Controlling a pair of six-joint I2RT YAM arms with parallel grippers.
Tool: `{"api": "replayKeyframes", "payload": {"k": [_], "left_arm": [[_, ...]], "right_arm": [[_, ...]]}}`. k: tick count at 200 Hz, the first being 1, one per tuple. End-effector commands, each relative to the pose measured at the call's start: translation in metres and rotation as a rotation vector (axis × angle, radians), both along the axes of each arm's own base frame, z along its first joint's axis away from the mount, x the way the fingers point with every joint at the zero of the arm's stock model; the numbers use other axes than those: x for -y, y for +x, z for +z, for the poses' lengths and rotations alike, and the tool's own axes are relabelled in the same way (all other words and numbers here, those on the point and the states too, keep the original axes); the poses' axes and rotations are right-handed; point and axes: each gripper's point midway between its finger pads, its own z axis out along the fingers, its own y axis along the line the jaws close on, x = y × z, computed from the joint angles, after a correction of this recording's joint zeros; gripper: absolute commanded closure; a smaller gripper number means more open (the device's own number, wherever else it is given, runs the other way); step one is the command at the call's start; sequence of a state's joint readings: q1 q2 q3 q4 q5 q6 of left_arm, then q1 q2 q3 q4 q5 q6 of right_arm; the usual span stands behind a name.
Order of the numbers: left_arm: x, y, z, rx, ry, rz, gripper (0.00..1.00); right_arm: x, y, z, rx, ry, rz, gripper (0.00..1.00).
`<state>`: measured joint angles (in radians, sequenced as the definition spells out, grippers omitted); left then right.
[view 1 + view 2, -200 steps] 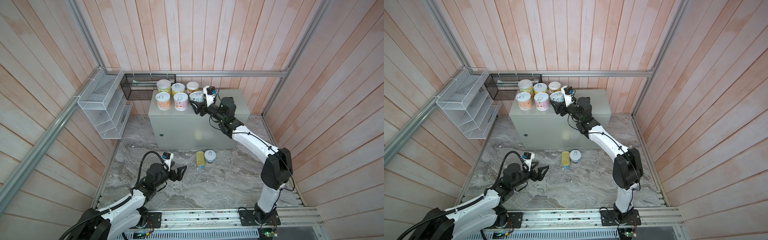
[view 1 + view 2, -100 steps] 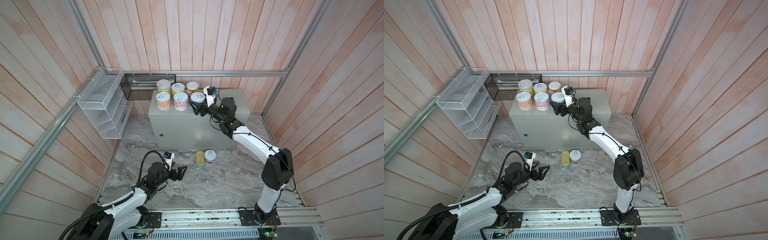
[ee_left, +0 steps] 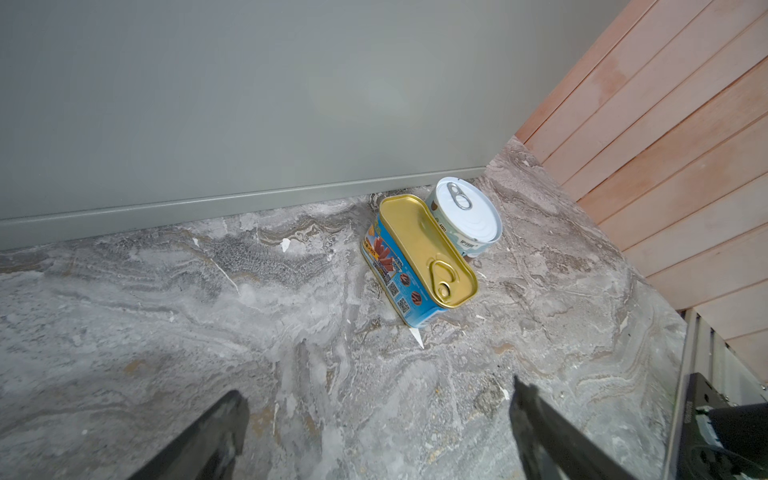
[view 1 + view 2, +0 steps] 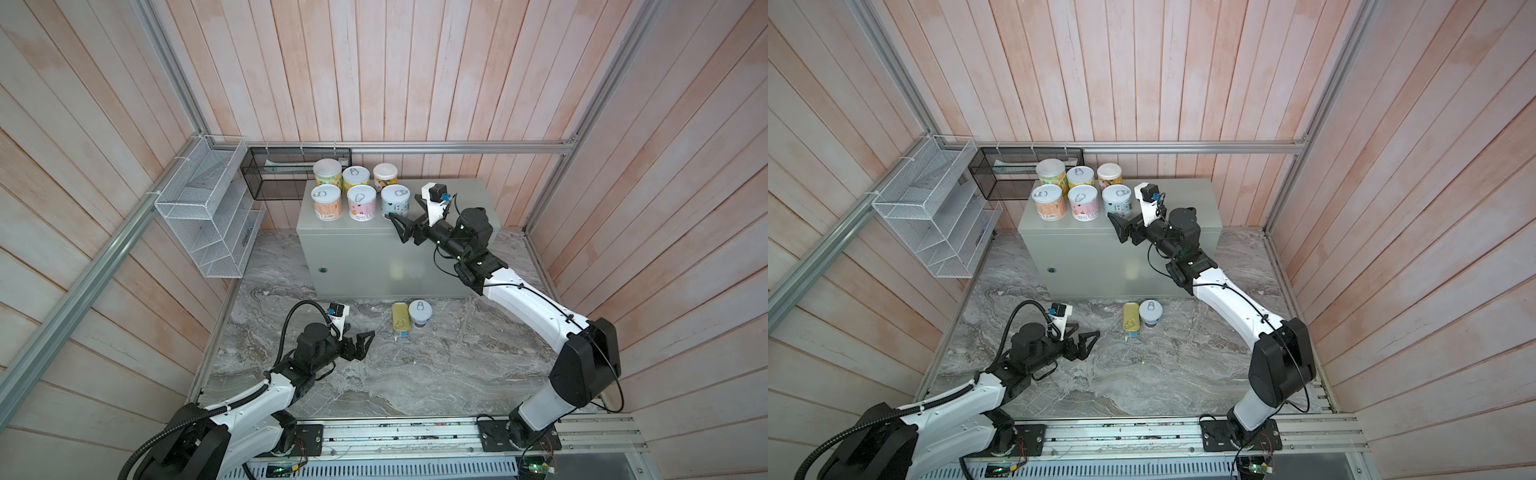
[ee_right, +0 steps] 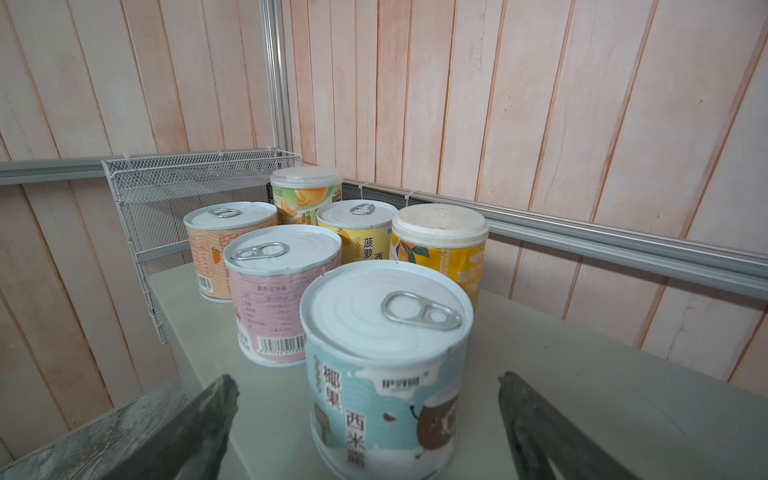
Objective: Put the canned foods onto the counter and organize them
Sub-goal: 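Lower the white-lidded can beside the pink can and open the right gripper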
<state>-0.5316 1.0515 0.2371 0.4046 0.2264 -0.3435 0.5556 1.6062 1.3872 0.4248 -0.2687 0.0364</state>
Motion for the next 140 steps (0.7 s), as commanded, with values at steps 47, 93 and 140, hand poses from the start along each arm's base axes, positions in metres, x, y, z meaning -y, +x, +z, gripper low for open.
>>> {"api": "replayKeyframes", "payload": {"k": [47, 93, 140], "left_arm": [[0.004, 0.006, 0.010, 0.030, -0.007, -0.002, 0.00], [0.008, 0.005, 0.009, 0.022, -0.015, -0.023, 0.00], [0.008, 0.004, 0.010, 0.026, -0.015, -0.026, 0.00]], "right_arm": [[0.028, -0.031, 0.018, 0.048, 0.052, -0.049, 0.04], [0.039, -0.021, 0.017, 0.026, 0.043, -0.136, 0.22], [0.029, -0.010, 0.023, 0.030, 0.023, -0.127, 0.37]]}}
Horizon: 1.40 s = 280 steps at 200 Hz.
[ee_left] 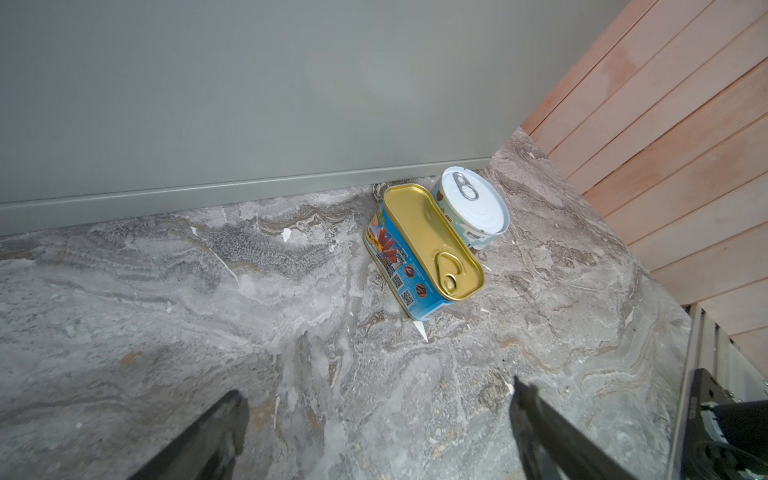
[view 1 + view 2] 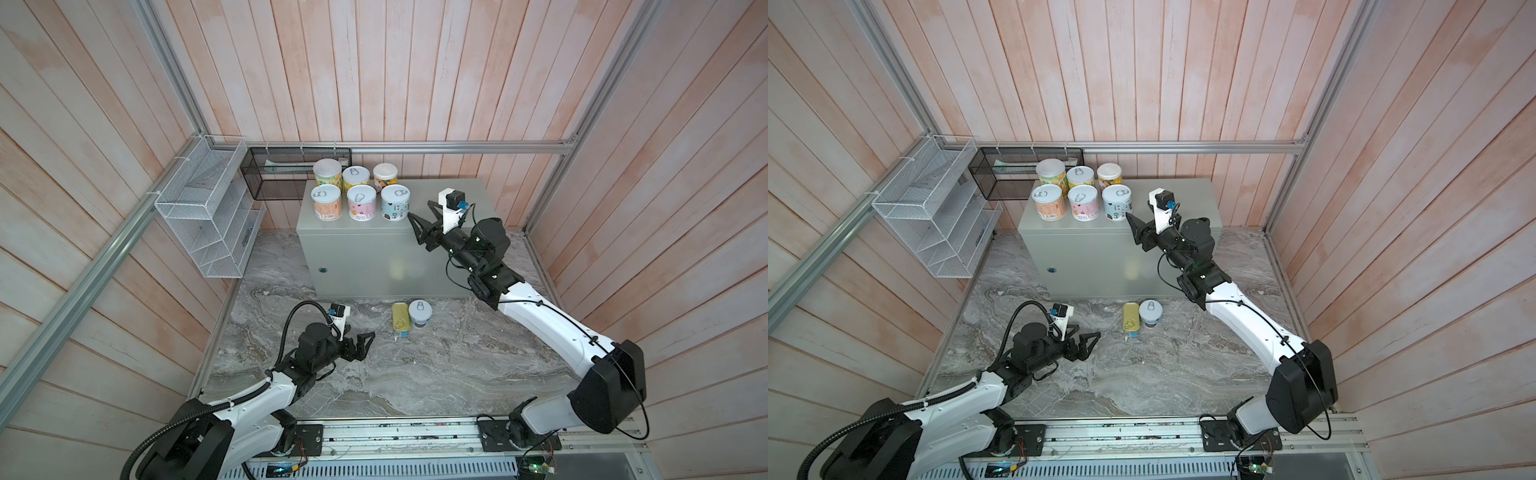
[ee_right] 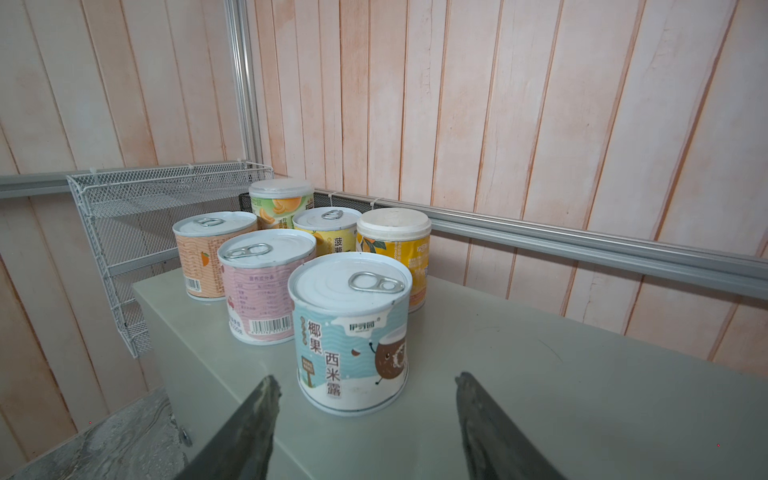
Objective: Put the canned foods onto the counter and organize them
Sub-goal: 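Lower the white-lidded can beside the pink can and open the right gripper, then withdraw the right gripper down toward the floor cans while the left gripper reaches toward them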
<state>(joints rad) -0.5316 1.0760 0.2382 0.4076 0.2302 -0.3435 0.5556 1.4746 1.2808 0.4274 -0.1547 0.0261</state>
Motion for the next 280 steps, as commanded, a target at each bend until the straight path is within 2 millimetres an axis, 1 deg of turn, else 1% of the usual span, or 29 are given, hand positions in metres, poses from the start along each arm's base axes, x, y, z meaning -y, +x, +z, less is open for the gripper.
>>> {"api": "replayKeyframes", "payload": {"k": [1, 37, 61, 80, 136, 189, 207, 231, 258, 280], "left_arm": [[0.008, 0.004, 0.017, 0.045, -0.024, -0.023, 0.00], [0.008, 0.004, 0.017, 0.043, -0.026, -0.025, 0.00], [0.008, 0.004, 0.017, 0.042, -0.026, -0.028, 0.00], [0.009, 0.003, 0.018, 0.044, -0.027, -0.030, 0.00], [0.009, 0.003, 0.018, 0.042, -0.027, -0.031, 0.00], [0.008, 0.004, 0.016, 0.040, -0.023, -0.028, 0.00], [0.008, 0.004, 0.015, 0.038, -0.019, -0.027, 0.00], [0.006, 0.005, 0.014, 0.037, -0.012, -0.017, 0.00], [0.005, 0.007, 0.014, 0.034, -0.002, -0.006, 0.00], [0.005, 0.006, 0.014, 0.035, -0.001, -0.009, 0.00]], "right_arm": [[-0.004, 0.008, 0.010, 0.007, 0.002, -0.014, 0.37], [-0.004, 0.027, 0.009, 0.001, -0.013, -0.074, 0.37], [0.001, 0.042, 0.008, -0.027, -0.012, -0.144, 0.37], [0.002, 0.048, 0.006, -0.040, -0.016, -0.165, 0.37], [-0.004, 0.057, -0.004, -0.065, -0.038, -0.160, 0.36], [-0.012, 0.055, -0.010, -0.068, -0.057, -0.116, 0.35], [-0.009, 0.049, -0.009, -0.060, -0.061, -0.116, 0.32], [0.004, 0.034, -0.005, -0.052, -0.043, -0.134, 0.26], [0.026, 0.005, -0.001, -0.057, -0.018, -0.152, 0.24], [0.052, -0.027, -0.004, -0.058, 0.008, -0.175, 0.18]]}}
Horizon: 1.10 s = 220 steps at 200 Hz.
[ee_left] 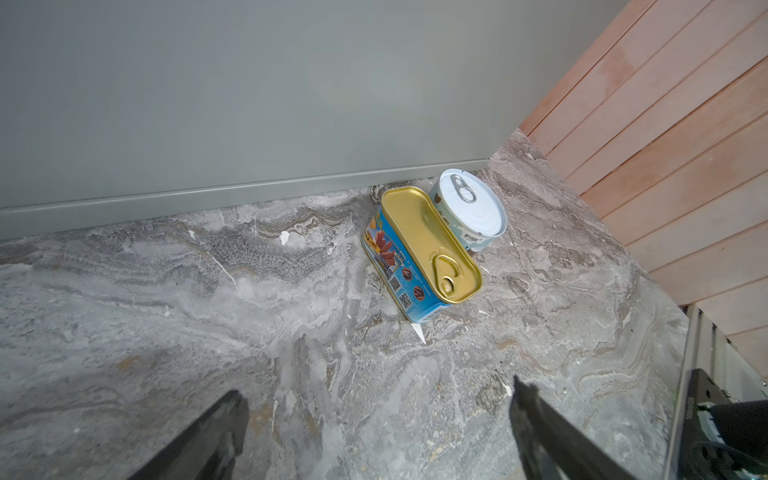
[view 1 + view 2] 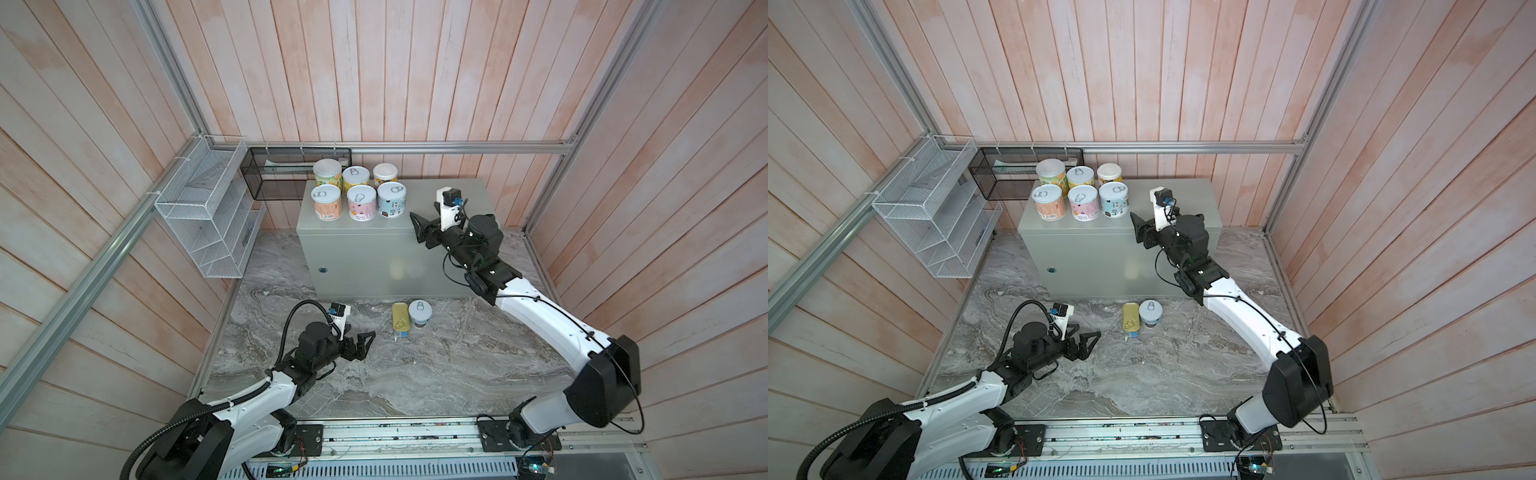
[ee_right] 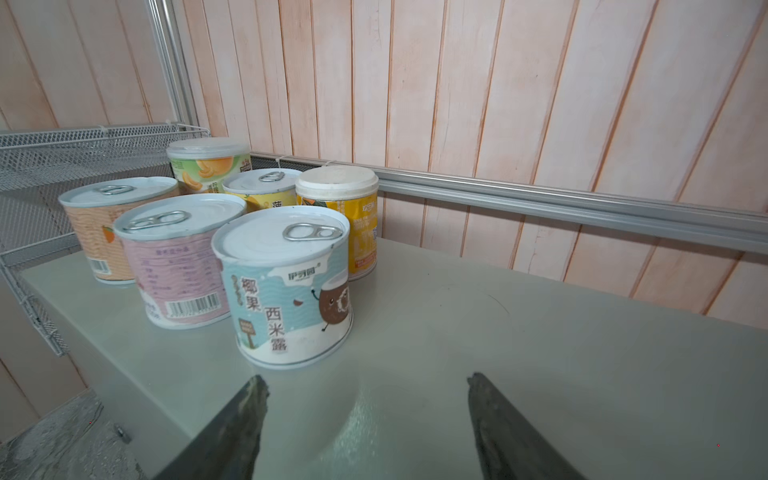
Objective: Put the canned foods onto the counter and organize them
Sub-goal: 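Withdraw the right gripper down toward the floor cans while the left gripper reaches toward them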
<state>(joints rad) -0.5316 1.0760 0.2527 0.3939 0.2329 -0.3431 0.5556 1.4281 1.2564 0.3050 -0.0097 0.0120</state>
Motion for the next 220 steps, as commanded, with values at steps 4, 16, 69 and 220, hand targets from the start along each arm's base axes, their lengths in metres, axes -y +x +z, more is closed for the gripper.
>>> {"api": "replayKeyframes", "payload": {"k": [4, 16, 69, 220], "left_arm": [[0.004, 0.004, 0.011, 0.037, -0.001, -0.009, 0.00], [0.004, 0.004, 0.012, 0.041, -0.003, -0.014, 0.00], [-0.009, 0.020, -0.004, -0.053, 0.086, 0.102, 0.00], [0.053, 0.015, -0.021, -0.283, 0.288, 0.173, 0.00]], "right_arm": [[0.031, -0.040, 0.015, 0.030, 0.058, -0.032, 0.16], [0.045, -0.059, 0.008, 0.018, 0.071, -0.044, 0.09], [0.093, -0.121, -0.044, -0.061, 0.100, -0.088, 0.02], [0.101, -0.168, -0.167, -0.260, 0.184, 0.012, 0.02]]}}
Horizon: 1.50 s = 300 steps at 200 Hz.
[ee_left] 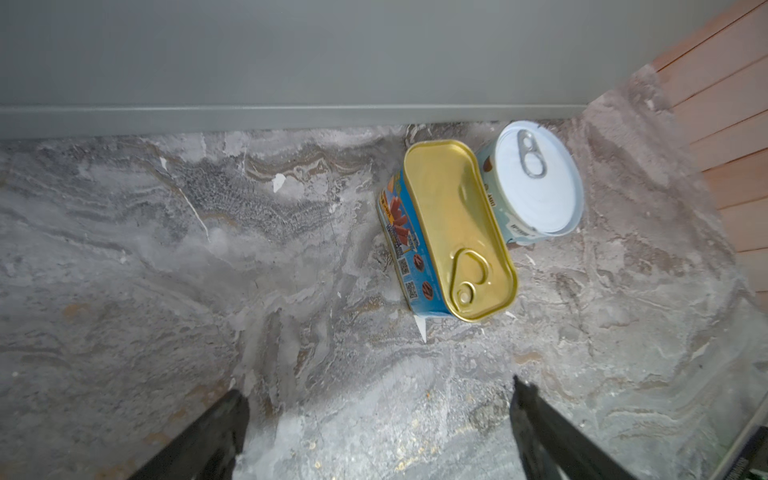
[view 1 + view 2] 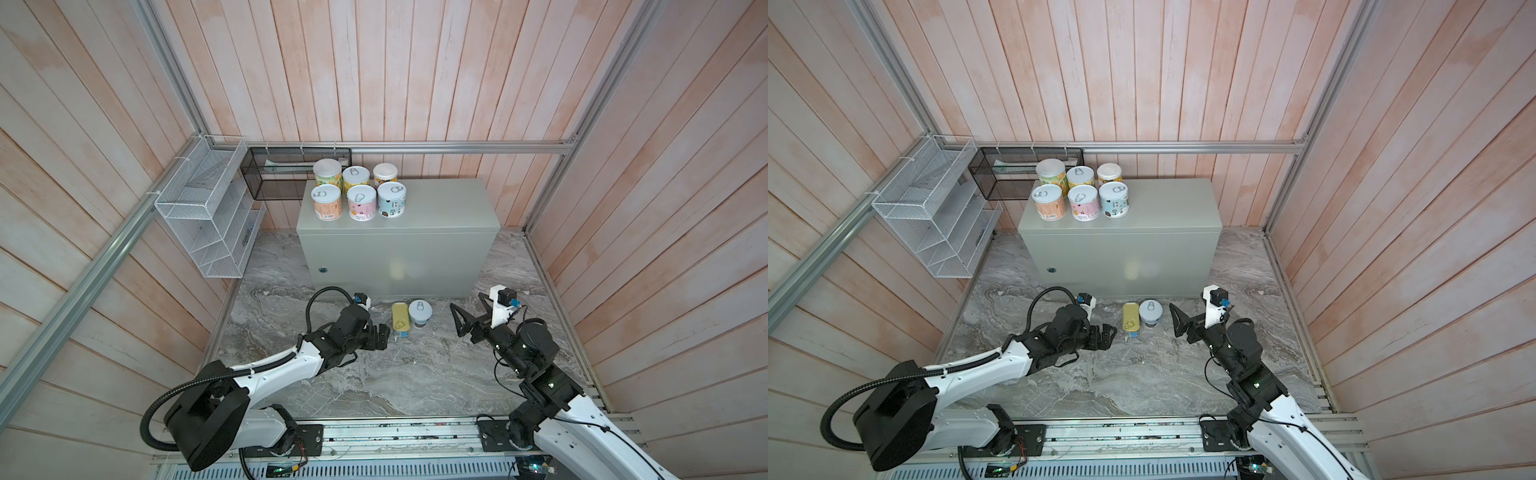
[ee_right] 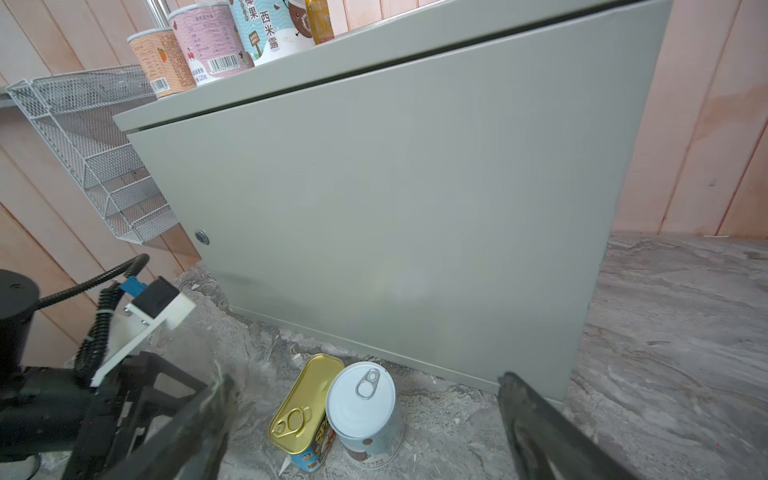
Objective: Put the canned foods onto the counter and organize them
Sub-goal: 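Withdraw the right gripper down toward the floor cans while the left gripper reaches toward them, then grasp the SPAM tin with the left gripper and lift it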
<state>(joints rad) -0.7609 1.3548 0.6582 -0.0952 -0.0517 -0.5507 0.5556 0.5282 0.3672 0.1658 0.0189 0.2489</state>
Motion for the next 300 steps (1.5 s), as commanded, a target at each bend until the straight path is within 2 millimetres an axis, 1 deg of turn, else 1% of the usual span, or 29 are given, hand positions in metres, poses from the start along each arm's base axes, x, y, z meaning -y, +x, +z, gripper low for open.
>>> {"api": "replayKeyframes", "payload": {"k": [1, 40, 72, 103, 125, 159, 196, 225, 255, 288, 300], "left_arm": [[0.008, 0.007, 0.000, 0.022, 0.079, 0.032, 0.00], [0.033, 0.021, 0.000, 0.032, 0.118, 0.021, 0.00], [0.049, 0.028, -0.004, 0.029, 0.154, -0.005, 0.00], [0.059, 0.032, -0.010, 0.032, 0.209, -0.039, 0.00], [0.061, 0.034, -0.013, 0.037, 0.226, -0.043, 0.00], [0.063, 0.038, -0.017, 0.044, 0.245, -0.042, 0.00], [0.062, 0.042, -0.030, 0.030, 0.300, -0.044, 0.00], [0.062, 0.044, -0.036, 0.026, 0.310, -0.038, 0.00], [0.065, 0.046, -0.035, 0.032, 0.304, -0.038, 0.00], [0.069, 0.050, -0.027, 0.045, 0.289, -0.037, 0.00], [0.072, 0.051, -0.026, 0.049, 0.281, -0.045, 0.02]], "right_arm": [[-0.003, -0.009, -0.010, -0.025, 0.056, 0.038, 0.02], [0.005, -0.019, -0.026, -0.032, 0.087, 0.023, 0.02], [0.011, -0.020, -0.036, -0.051, 0.077, -0.004, 0.02], [0.014, -0.018, -0.044, -0.068, 0.081, -0.027, 0.02], [0.017, -0.016, -0.048, -0.078, 0.100, -0.045, 0.02], [0.015, -0.014, -0.045, -0.070, 0.109, -0.040, 0.02], [0.015, -0.011, -0.046, -0.080, 0.090, -0.048, 0.02], [0.014, -0.010, -0.046, -0.086, 0.094, -0.051, 0.02], [0.015, -0.010, -0.049, -0.095, 0.093, -0.057, 0.02], [0.016, -0.010, -0.050, -0.104, 0.100, -0.060, 0.02], [0.015, -0.010, -0.050, -0.104, 0.106, -0.057, 0.02]]}}
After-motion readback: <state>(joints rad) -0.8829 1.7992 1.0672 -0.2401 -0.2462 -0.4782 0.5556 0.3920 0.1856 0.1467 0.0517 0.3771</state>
